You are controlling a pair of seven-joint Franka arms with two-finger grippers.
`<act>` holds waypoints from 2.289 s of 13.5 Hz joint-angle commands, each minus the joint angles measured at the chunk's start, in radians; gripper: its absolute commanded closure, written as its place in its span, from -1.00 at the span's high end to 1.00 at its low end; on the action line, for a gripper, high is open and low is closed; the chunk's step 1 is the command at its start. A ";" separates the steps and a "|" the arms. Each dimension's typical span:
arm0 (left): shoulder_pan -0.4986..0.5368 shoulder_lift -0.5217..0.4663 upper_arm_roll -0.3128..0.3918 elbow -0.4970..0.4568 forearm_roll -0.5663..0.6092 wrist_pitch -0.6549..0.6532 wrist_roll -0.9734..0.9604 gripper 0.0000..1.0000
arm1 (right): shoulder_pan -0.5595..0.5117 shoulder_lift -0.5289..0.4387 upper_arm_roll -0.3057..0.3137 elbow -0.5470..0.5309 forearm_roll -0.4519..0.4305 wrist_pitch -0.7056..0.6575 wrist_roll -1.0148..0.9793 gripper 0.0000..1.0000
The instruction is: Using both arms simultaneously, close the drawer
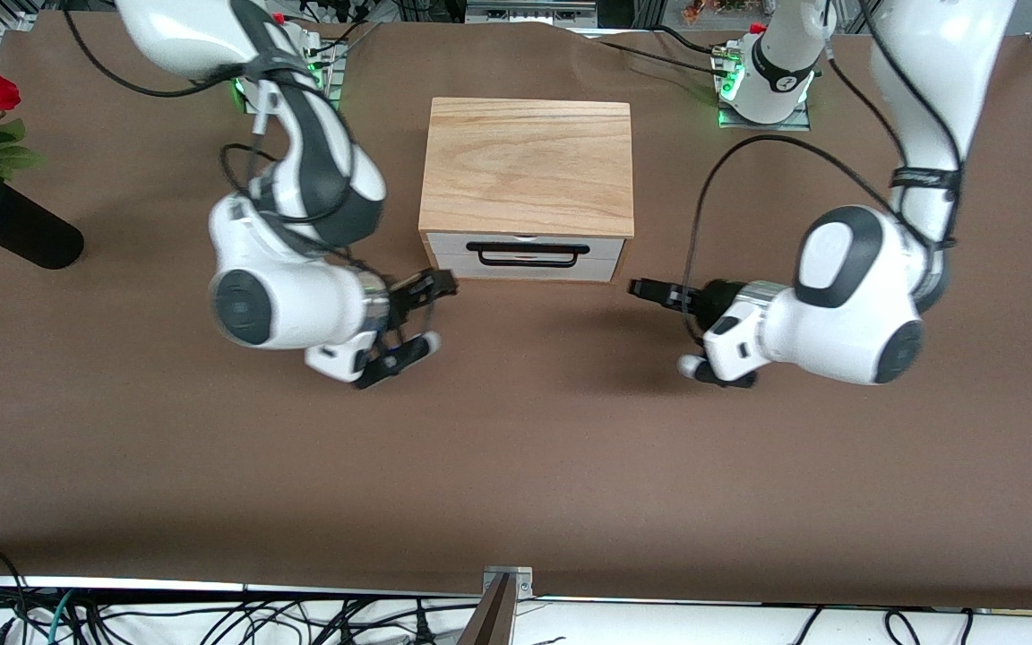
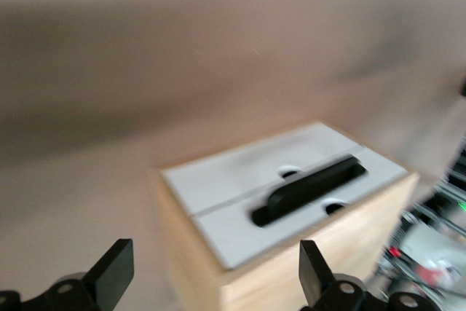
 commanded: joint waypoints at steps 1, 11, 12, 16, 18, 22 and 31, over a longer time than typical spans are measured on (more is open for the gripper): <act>0.095 -0.012 -0.012 0.074 0.155 -0.036 0.011 1.00 | -0.036 0.001 -0.085 0.057 -0.026 -0.084 -0.042 1.00; 0.153 -0.467 -0.009 -0.149 0.565 -0.024 0.015 1.00 | -0.073 -0.182 -0.394 0.054 -0.198 -0.141 -0.042 1.00; 0.161 -0.521 -0.009 -0.224 0.536 0.017 0.015 1.00 | -0.117 -0.223 -0.315 0.030 -0.276 -0.140 -0.042 1.00; 0.144 -0.637 0.013 -0.438 0.510 0.180 0.017 1.00 | -0.338 -0.442 0.004 -0.171 -0.514 -0.072 -0.035 1.00; 0.085 -0.628 0.087 -0.433 0.508 0.179 0.023 1.00 | -0.398 -0.522 0.066 -0.286 -0.513 -0.063 -0.026 1.00; 0.086 -0.602 0.089 -0.387 0.511 0.107 0.025 1.00 | -0.411 -0.533 0.071 -0.315 -0.511 -0.060 -0.039 1.00; 0.086 -0.595 0.089 -0.361 0.504 0.054 0.021 1.00 | -0.411 -0.503 0.091 -0.291 -0.520 -0.064 -0.039 1.00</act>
